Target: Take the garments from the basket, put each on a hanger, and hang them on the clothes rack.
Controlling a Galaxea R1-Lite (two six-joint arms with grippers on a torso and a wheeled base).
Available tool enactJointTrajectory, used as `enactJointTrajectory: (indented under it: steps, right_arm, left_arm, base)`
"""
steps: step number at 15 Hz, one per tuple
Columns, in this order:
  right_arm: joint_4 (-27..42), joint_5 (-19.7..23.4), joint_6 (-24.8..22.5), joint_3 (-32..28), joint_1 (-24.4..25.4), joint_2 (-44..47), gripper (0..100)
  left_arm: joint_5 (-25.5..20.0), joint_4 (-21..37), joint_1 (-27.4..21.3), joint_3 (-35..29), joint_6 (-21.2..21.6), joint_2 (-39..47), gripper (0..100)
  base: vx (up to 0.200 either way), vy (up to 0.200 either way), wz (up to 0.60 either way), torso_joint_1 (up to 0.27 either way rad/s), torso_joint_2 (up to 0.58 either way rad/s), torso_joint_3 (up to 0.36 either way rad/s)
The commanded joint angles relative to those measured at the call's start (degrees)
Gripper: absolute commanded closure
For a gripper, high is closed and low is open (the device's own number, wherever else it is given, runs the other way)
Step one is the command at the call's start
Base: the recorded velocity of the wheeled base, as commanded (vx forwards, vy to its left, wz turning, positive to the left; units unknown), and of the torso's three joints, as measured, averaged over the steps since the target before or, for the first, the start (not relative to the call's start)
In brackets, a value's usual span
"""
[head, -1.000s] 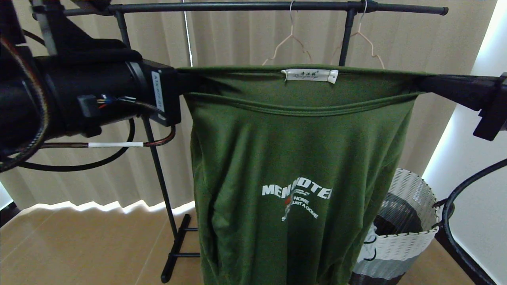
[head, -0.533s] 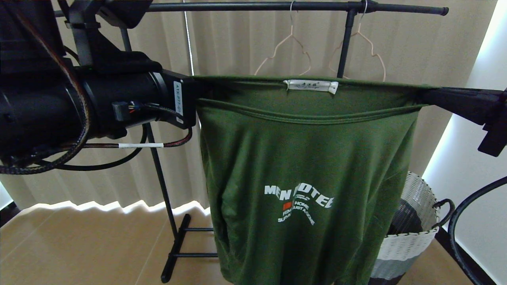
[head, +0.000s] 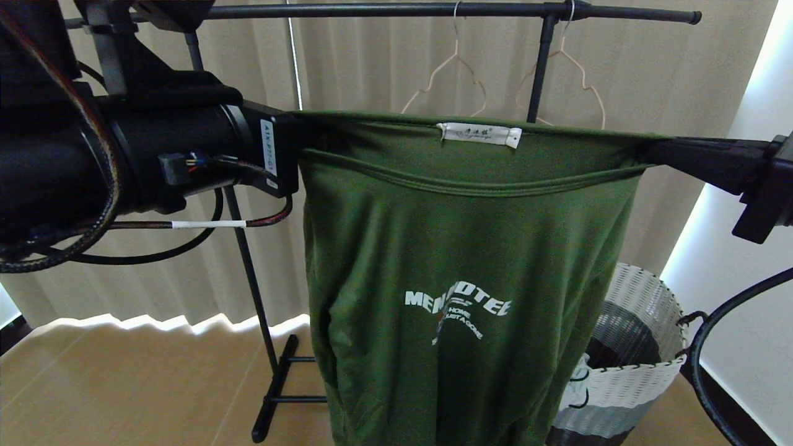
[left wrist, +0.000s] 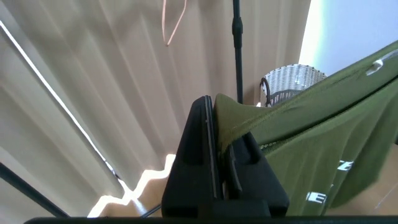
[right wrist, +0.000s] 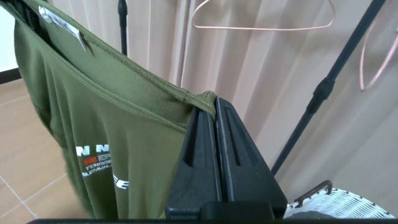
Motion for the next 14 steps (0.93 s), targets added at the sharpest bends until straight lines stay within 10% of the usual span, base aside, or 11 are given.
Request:
enactJointTrajectory:
  steps: [1, 14]
  right_arm:
    - [0.1, 0.03, -0.04, -0.88, 0.14, 1.18, 100]
    - [-3.86, 0.12, -0.04, -1.14, 0.23, 2.94, 100]
  left_arm:
    - [-0.05, 0.01, 0.01, 0.13, -0.01, -0.16, 100]
    - [-0.22, 0.01, -0.08, 1.8, 1.66, -3.76, 100]
  base:
    - [0.0, 0.0, 0.0, 0.0, 0.0, 0.0]
    - [0.0, 0.0, 0.0, 0.0, 0.0, 0.0]
